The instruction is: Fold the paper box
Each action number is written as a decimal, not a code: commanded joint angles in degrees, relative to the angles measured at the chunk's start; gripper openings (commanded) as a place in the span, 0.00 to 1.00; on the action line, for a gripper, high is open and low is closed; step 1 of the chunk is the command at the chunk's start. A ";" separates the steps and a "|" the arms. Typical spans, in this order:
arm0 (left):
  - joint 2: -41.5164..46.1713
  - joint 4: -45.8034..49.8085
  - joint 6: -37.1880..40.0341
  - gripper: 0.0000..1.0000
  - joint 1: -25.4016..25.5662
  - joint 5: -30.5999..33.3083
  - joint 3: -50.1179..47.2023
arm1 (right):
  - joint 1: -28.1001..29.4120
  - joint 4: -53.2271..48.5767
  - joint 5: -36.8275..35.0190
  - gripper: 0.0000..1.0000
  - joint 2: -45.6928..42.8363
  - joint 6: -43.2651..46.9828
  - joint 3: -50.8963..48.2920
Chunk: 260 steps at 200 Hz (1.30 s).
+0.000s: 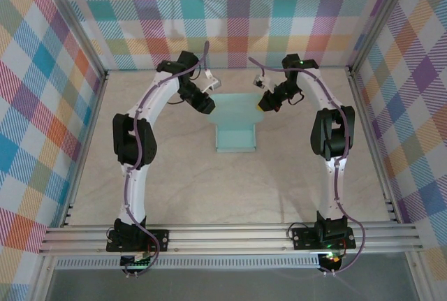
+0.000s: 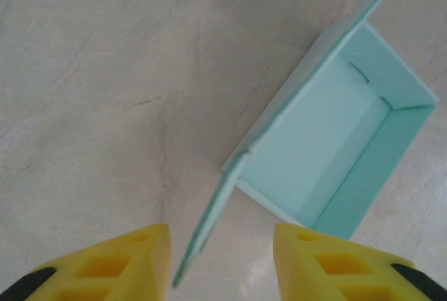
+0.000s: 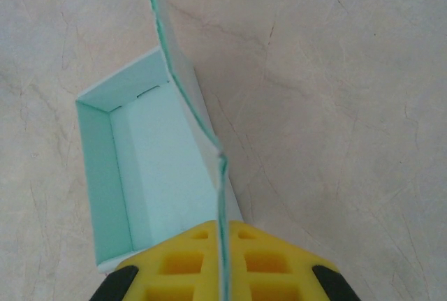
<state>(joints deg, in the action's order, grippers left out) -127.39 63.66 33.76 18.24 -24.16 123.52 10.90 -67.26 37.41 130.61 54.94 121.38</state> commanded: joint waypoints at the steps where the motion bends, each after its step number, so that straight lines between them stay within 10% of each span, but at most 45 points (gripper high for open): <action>1: -1.37 3.16 1.05 0.33 0.32 -0.37 3.11 | 0.35 -0.73 3.37 0.00 -1.85 2.18 0.13; 79: -2.67 2.61 0.56 0.00 0.66 -0.62 4.49 | 0.49 -1.07 3.50 0.00 -1.97 1.75 0.34; 179: 8.25 -19.09 -11.69 0.00 5.18 8.01 -11.99 | 3.80 32.41 -5.45 0.00 -16.10 -19.28 -21.69; 260: 12.08 -30.13 -26.73 0.00 12.71 18.25 -19.26 | 9.13 53.35 -26.81 0.00 -24.54 -41.37 -36.71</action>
<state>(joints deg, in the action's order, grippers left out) -118.28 39.88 13.89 27.27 -5.63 106.04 16.16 -23.62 14.81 109.38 22.85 87.05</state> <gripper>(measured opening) 0.042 0.058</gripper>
